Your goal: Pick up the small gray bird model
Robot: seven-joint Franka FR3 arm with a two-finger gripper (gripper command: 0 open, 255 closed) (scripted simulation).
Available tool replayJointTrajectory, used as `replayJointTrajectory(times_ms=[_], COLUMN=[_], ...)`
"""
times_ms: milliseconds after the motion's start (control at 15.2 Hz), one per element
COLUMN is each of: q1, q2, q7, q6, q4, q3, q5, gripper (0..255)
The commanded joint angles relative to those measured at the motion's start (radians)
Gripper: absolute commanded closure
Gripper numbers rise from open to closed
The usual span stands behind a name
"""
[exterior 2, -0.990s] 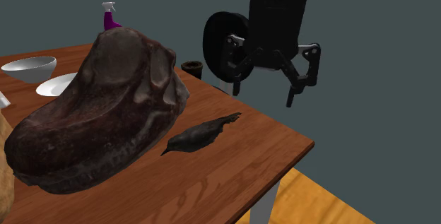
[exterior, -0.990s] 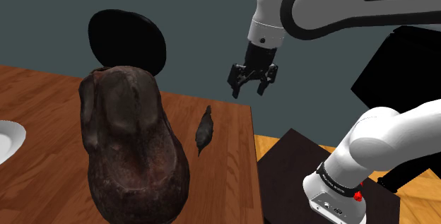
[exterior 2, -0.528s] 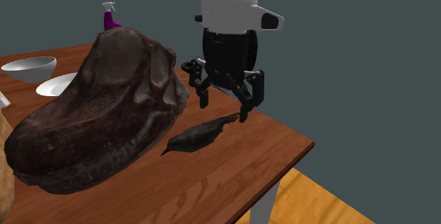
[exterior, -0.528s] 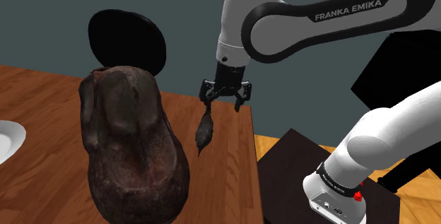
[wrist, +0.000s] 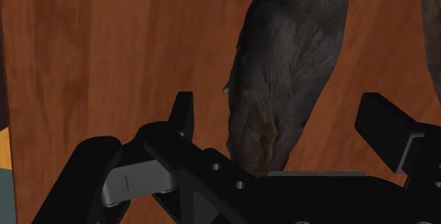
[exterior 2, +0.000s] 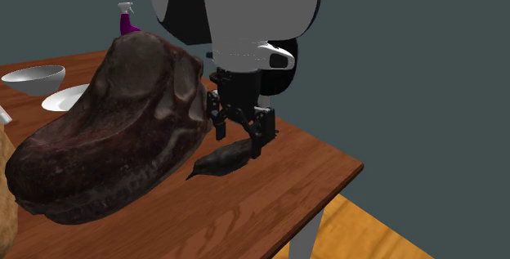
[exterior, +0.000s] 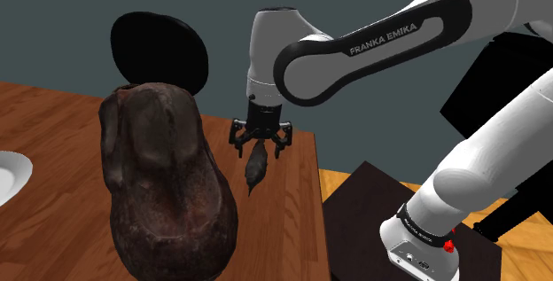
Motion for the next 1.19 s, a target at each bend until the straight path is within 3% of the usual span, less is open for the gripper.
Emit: replayJointTrajectory(times_ms=[0,264,330,924,1122], q1=[-0.001,-0.002,-0.002,-0.002,-0.001], q2=[0.017,0.042,0.045,0.042,0.014], q7=[0.008,0.017,0.019,0.017,0.006], q6=[0.026,0.064,0.066,0.064,0.02], q4=[-0.011,-0.028,-0.027,-0.028,-0.008], q3=[0.005,0.011,0.012,0.011,0.004], q5=[-0.009,-0.023,-0.025,-0.023,-0.007], gripper=[0,0,255,255,255])
